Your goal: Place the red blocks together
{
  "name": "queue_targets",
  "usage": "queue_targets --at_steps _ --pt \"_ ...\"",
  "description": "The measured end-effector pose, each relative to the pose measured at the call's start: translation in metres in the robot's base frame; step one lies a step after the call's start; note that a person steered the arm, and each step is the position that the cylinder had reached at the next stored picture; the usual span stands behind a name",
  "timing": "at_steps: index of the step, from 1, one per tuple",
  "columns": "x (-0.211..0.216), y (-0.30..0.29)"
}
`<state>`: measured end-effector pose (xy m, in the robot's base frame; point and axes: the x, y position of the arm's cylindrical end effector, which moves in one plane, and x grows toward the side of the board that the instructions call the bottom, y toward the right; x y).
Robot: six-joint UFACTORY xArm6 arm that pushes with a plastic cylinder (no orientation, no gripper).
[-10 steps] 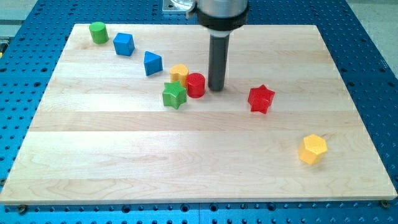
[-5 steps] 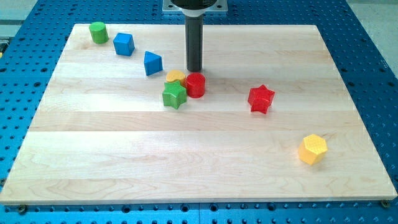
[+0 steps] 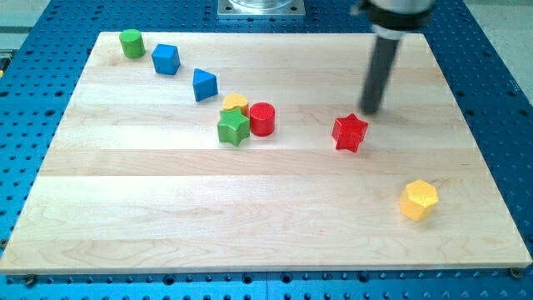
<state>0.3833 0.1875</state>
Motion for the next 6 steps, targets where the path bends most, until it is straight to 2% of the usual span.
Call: queue_targets --at_steps 1,2,3,4,6 --pt "0.050 -0.020" --pt "0.051 -0.077" --pt "0.067 -0.103" --pt "0.111 -0.050" --pt "0.084 -0.176"
